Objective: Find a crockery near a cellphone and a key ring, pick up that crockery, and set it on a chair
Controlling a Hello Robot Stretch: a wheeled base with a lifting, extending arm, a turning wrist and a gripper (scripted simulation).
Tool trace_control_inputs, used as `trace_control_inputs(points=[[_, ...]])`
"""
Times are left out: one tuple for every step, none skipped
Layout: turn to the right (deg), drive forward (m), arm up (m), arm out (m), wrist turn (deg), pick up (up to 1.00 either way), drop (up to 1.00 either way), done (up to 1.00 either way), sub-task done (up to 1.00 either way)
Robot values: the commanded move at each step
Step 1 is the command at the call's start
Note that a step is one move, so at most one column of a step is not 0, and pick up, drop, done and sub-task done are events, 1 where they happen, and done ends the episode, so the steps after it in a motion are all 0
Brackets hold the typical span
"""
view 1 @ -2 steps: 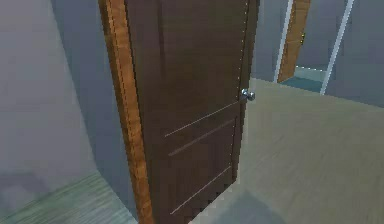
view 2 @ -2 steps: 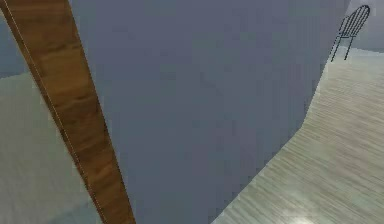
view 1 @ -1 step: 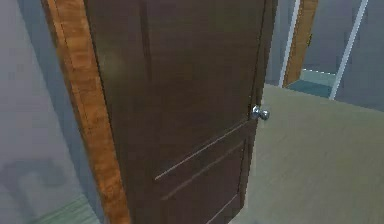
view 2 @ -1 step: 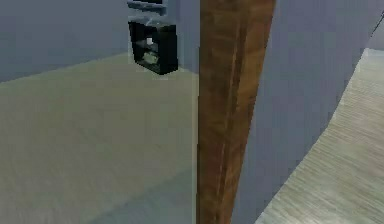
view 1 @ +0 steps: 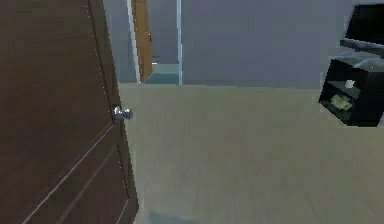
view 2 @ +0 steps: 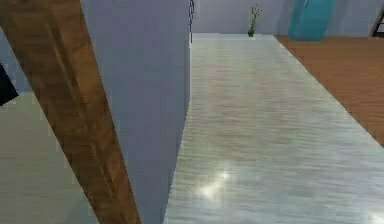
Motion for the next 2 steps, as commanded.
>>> trace_control_inputs(points=[[0.0, 1.0, 0.0, 0.0, 0.0, 0.0, 0.0, 0.0, 0.0], [6.0, 0.0, 0.0, 0.0, 0.0, 0.0, 0.0, 0.0, 0.0]])
